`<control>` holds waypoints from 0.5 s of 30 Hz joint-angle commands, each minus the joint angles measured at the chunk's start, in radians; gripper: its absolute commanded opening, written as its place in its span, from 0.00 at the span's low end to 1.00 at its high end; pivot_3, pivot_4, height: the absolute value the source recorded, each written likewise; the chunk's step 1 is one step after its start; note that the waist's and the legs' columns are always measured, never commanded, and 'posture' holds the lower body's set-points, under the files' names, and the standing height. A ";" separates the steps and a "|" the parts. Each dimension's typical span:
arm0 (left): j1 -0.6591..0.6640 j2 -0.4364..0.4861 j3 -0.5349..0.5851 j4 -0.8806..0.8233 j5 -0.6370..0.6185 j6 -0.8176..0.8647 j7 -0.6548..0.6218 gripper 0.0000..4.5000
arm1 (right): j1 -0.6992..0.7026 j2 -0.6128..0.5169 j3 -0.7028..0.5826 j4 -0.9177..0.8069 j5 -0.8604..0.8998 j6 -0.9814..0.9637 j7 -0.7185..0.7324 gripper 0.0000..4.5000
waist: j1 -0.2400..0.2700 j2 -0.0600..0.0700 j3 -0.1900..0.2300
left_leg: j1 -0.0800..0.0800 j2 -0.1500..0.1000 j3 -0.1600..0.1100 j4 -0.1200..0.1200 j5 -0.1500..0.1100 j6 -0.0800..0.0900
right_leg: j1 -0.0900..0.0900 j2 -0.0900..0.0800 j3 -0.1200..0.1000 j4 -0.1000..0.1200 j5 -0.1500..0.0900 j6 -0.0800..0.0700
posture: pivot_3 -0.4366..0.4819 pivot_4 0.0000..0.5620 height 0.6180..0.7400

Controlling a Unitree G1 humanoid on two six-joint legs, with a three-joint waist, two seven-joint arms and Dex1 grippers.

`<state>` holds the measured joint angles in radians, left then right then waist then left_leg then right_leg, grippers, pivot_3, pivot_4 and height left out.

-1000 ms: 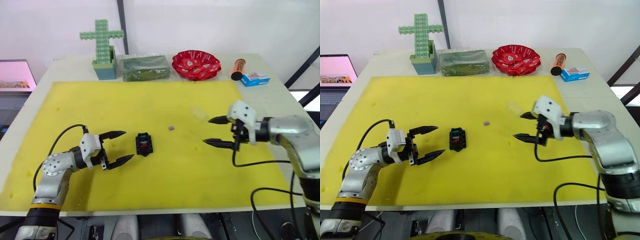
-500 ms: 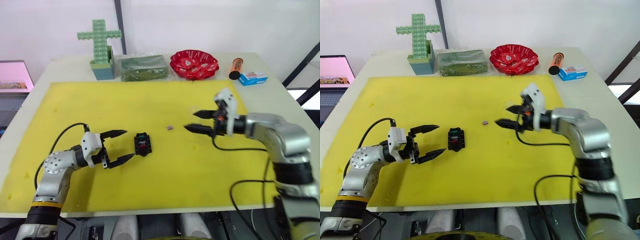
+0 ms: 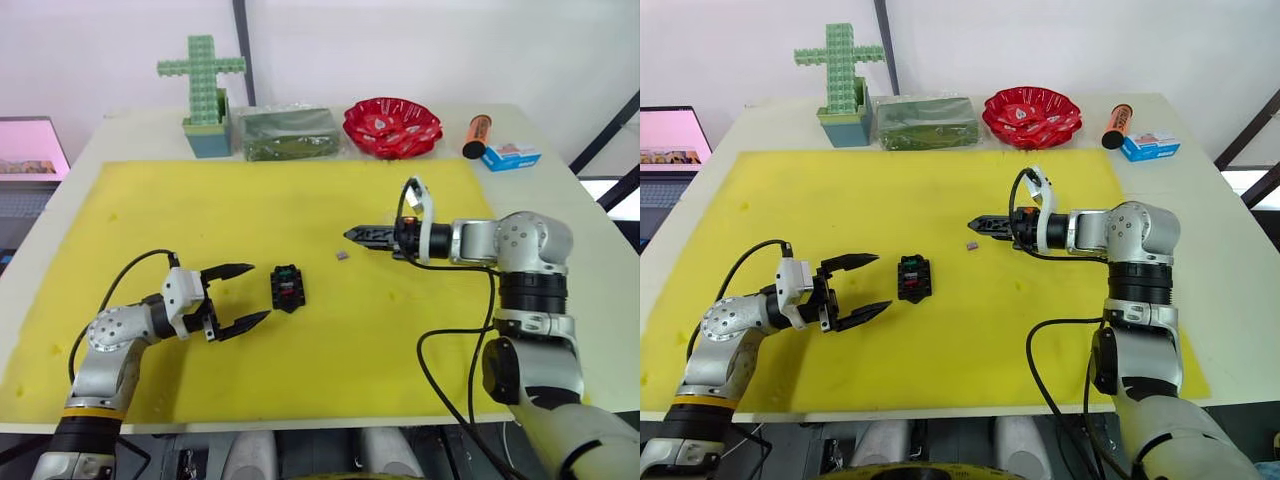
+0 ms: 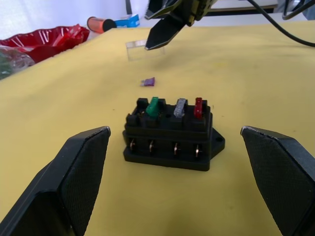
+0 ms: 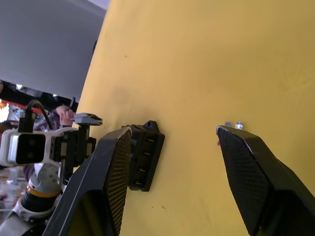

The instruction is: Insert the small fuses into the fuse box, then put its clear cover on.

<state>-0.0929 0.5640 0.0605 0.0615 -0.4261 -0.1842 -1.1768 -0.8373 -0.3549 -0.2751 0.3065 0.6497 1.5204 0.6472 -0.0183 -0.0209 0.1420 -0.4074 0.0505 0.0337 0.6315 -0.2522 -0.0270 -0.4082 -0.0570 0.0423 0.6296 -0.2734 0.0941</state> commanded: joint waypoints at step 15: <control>0.004 -0.002 0.007 -0.040 -0.013 -0.015 -0.005 1.00 | -0.071 0.005 0.027 0.179 -0.017 -0.022 -0.044 0.38 | -0.001 0.000 0.000 | 0.000 0.000 0.000 0.000 0.000 0.000 | 0.000 0.001 0.000 0.000 0.000 0.001 | 0.48 0.27 1.00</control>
<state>-0.0915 0.5628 0.0604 0.0566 -0.4261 -0.1849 -1.1796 -0.8749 -0.3522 -0.2513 0.4825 0.6304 1.4982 0.5997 -0.0190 -0.0209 0.1420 -0.4075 0.0509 0.0336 0.6314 -0.2521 -0.0270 -0.4082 -0.0560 0.0426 0.6297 -0.2732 0.0946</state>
